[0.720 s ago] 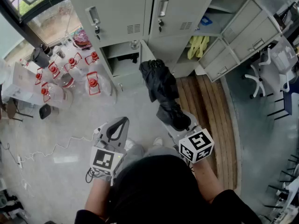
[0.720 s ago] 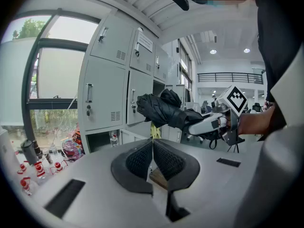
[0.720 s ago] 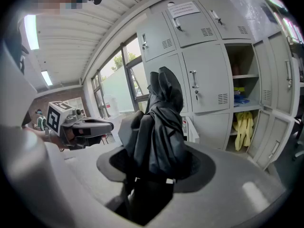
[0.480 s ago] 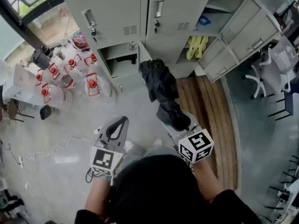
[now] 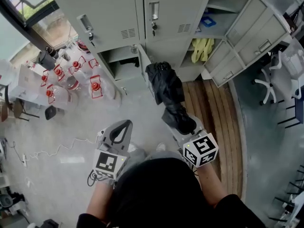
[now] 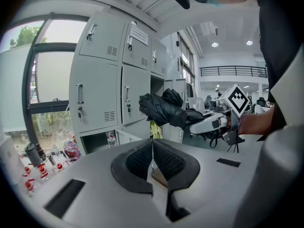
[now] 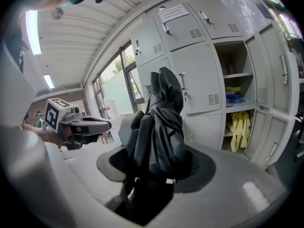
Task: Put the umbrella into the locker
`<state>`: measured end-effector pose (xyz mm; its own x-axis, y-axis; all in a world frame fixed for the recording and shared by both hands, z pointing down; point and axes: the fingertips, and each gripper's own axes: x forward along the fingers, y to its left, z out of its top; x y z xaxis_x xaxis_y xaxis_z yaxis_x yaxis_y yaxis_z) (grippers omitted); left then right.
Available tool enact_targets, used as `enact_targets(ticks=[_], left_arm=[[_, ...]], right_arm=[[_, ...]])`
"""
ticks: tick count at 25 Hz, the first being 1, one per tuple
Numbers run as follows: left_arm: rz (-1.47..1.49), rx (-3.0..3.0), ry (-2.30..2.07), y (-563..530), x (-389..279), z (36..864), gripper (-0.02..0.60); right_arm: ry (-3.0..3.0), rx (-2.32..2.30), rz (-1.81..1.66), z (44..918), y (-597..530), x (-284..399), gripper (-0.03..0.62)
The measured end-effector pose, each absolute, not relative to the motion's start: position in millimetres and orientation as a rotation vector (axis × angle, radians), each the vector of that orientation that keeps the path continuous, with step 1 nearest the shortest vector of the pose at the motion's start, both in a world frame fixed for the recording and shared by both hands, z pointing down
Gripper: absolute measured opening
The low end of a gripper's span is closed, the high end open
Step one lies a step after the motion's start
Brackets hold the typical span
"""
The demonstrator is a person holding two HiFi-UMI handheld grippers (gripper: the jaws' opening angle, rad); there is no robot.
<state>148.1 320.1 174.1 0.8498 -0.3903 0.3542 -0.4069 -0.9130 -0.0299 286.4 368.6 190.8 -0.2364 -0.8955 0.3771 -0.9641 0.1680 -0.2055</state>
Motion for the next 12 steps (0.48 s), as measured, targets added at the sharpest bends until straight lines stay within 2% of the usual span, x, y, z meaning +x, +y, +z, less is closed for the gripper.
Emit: enact_targets(ticks=[12], left_arm=[[0.541,2.924,-0.766,302,133,181,0.011]], right_arm=[[-2.308,1.731,0.626,204,351,281,0.228]])
